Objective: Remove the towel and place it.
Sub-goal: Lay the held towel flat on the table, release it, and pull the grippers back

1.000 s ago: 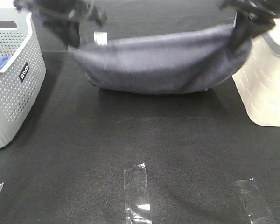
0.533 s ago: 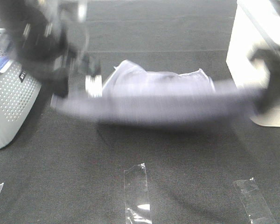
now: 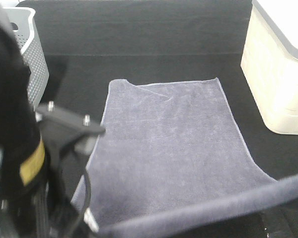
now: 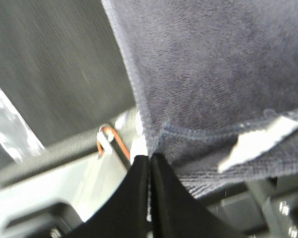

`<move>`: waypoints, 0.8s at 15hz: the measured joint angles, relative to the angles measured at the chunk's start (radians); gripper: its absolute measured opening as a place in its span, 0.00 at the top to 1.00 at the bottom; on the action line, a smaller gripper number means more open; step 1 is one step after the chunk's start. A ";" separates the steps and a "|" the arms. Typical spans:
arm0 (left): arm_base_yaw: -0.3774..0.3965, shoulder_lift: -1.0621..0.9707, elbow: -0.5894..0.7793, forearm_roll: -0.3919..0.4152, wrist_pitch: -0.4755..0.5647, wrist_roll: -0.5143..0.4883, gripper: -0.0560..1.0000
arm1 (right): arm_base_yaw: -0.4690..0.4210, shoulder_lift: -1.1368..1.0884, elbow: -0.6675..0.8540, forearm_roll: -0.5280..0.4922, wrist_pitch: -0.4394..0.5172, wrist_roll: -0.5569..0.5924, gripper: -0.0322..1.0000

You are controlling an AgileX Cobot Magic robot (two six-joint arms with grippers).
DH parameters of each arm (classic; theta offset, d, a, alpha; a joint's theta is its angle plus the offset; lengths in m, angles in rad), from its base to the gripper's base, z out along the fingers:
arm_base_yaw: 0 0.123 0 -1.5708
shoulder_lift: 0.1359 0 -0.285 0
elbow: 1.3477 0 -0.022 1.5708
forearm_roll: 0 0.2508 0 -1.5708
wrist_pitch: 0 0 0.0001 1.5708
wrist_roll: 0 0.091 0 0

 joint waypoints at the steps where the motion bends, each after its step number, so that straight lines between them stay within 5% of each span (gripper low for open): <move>1: -0.023 0.000 0.020 -0.004 -0.002 -0.028 0.95 | 0.000 -0.016 0.023 0.011 0.001 0.000 0.97; 7: -0.026 -0.004 0.030 -0.008 -0.010 -0.084 0.95 | 0.000 -0.020 0.047 0.000 0.004 0.001 0.95; 9: -0.026 -0.004 0.034 -0.008 -0.006 -0.115 0.87 | 0.000 -0.020 0.047 -0.007 0.004 0.003 0.69; 11: -0.026 -0.004 0.035 -0.010 -0.004 -0.118 0.61 | 0.000 -0.020 0.047 -0.011 0.004 0.010 0.38; 12: -0.026 -0.004 0.035 -0.011 -0.004 -0.118 0.47 | 0.000 -0.020 0.047 -0.011 0.004 0.012 0.31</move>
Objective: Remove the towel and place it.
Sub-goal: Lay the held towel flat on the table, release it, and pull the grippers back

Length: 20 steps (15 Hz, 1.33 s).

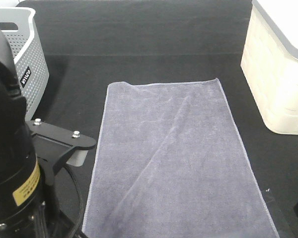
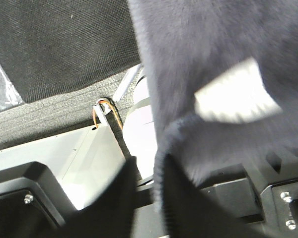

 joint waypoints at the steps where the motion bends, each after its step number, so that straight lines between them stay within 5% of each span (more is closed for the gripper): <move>1: 0.000 0.000 0.001 -0.002 0.000 0.000 0.35 | 0.000 0.000 0.000 0.000 0.000 0.000 0.29; 3: 0.000 0.000 0.002 -0.003 0.000 0.000 0.24 | 0.000 0.000 0.000 0.000 0.000 0.000 0.27; 7: 0.000 0.000 0.002 0.025 -0.026 0.015 0.22 | 0.000 0.000 0.000 -0.039 0.000 0.000 0.26; 11: 0.034 0.000 -0.029 0.169 -0.105 0.017 0.22 | 0.000 0.034 -0.060 -0.052 -0.002 0.000 0.30; 15: 0.260 0.000 -0.141 0.258 -0.216 0.065 0.26 | 0.000 0.153 -0.164 -0.055 -0.070 -0.021 0.35; 20: 0.520 0.011 -0.178 0.186 -0.436 0.252 0.26 | 0.000 0.375 -0.390 -0.058 -0.183 -0.073 0.41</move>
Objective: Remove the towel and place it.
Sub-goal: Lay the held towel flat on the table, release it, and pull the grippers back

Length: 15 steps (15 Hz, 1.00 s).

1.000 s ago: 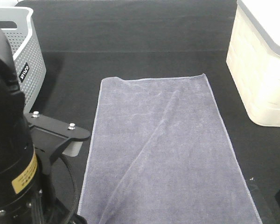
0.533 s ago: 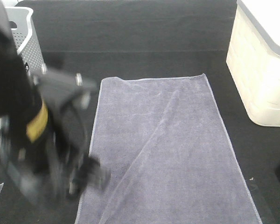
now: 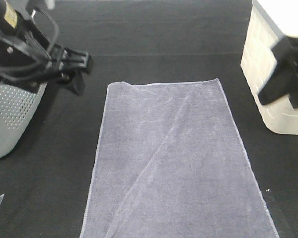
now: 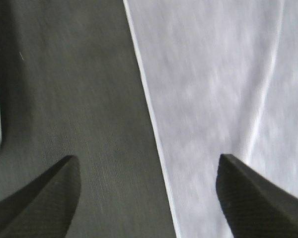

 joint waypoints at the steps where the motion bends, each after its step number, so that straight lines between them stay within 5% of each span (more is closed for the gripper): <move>1: 0.050 0.036 -0.030 -0.006 -0.010 0.033 0.26 | 0.000 0.038 -0.040 -0.002 -0.005 -0.002 0.41; 8: 0.162 0.453 -0.382 -0.014 -0.010 0.101 0.27 | 0.000 0.328 -0.326 -0.005 -0.047 -0.009 0.41; 15: 0.187 0.851 -0.881 -0.018 0.086 0.113 0.31 | 0.000 0.435 -0.360 -0.005 -0.128 -0.056 0.41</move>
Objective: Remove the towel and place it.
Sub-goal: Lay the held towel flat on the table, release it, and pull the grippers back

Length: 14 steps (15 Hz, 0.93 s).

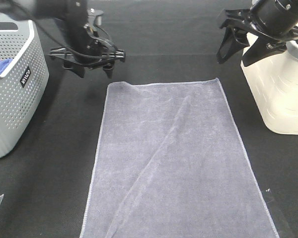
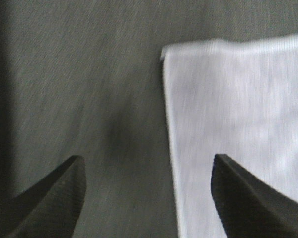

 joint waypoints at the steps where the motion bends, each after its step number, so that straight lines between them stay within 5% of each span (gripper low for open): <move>1: 0.006 0.062 -0.096 0.000 0.041 0.003 0.33 | 0.000 0.000 0.000 0.000 -0.002 0.000 0.41; 5: 0.022 0.238 -0.374 -0.038 0.176 0.032 0.37 | 0.000 0.000 -0.001 0.000 -0.006 0.000 0.41; 14: 0.022 0.314 -0.406 -0.078 0.131 0.045 0.52 | 0.000 0.000 -0.002 0.000 -0.007 0.000 0.41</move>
